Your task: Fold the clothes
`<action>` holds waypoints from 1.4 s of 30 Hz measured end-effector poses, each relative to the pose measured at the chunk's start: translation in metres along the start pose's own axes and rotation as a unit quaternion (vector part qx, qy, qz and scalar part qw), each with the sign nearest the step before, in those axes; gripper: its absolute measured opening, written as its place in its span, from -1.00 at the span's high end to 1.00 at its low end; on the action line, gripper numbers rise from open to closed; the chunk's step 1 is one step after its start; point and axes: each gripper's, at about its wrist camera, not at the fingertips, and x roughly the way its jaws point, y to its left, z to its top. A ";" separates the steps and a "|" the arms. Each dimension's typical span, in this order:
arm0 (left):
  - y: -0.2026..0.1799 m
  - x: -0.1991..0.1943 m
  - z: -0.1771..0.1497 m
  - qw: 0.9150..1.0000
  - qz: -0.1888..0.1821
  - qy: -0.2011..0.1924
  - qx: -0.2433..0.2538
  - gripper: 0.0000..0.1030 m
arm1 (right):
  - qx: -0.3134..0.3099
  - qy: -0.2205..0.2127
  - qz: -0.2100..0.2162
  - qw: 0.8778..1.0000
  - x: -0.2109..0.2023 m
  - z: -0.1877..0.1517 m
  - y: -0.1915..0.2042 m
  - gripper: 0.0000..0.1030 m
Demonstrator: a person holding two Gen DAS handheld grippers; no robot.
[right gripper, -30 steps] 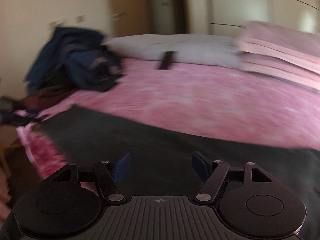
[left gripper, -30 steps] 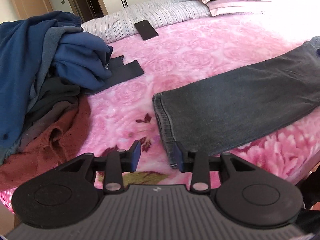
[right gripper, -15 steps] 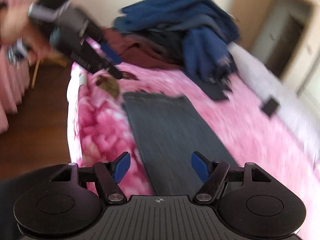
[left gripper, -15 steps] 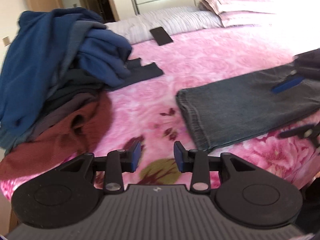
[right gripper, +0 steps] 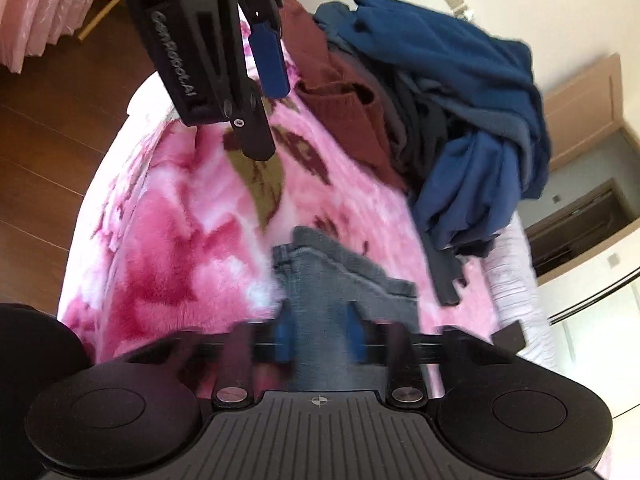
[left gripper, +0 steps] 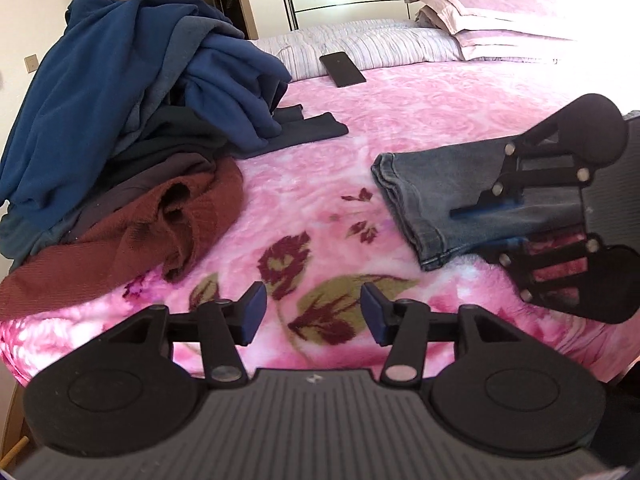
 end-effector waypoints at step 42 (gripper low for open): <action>-0.329 0.136 0.181 0.914 -0.238 0.005 0.328 -0.20 | 0.810 0.018 -0.204 0.550 -0.309 -0.446 -0.107 0.52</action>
